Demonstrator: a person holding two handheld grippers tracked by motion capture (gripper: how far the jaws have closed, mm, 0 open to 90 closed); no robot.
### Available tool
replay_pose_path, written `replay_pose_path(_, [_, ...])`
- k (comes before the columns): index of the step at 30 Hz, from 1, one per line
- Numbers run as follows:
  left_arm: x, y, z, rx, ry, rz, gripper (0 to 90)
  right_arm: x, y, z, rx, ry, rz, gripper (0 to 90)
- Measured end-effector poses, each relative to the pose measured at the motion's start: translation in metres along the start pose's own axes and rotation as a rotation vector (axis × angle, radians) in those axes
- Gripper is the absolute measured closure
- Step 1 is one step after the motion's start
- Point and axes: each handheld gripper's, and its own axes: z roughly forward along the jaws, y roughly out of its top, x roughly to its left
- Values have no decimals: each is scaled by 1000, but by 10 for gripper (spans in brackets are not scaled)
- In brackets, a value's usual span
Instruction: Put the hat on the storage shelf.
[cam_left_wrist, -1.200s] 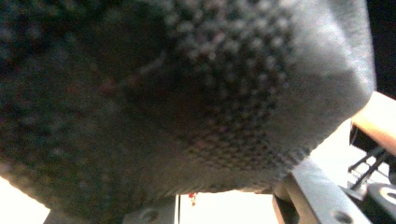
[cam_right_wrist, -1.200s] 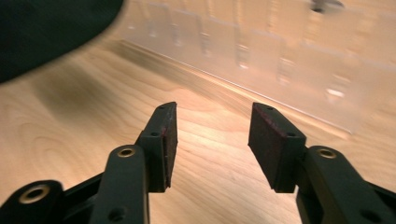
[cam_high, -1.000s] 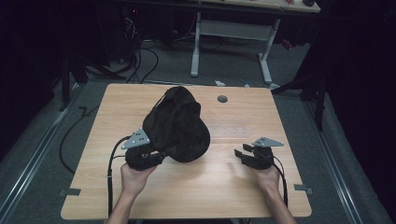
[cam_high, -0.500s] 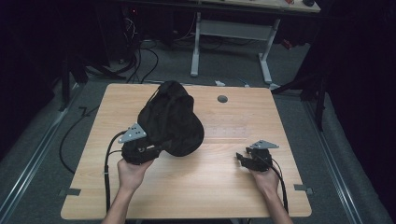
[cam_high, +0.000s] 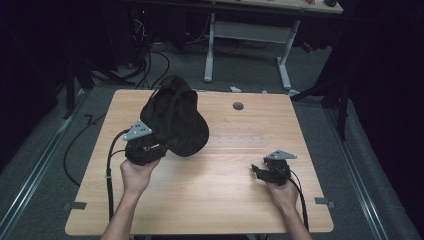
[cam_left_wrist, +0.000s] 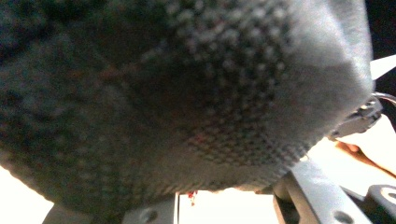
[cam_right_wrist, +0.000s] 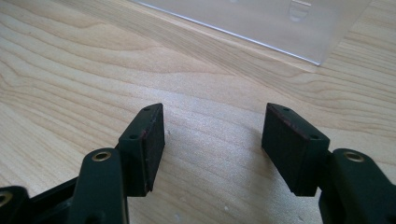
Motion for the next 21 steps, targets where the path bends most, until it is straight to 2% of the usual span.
replay_pose_path(4, [2, 8, 4, -8, 30, 8, 699, 1, 0, 0, 1, -2, -1, 392])
replay_pose_path(9, [1, 13, 12, 1, 76, 54, 698, 1, 0, 0, 1, -2, -2, 392])
replay_pose_path(21, [7, 11, 36, 24, 178, 91, 696, 0, 0, 0, -1, -3, -5, 391])
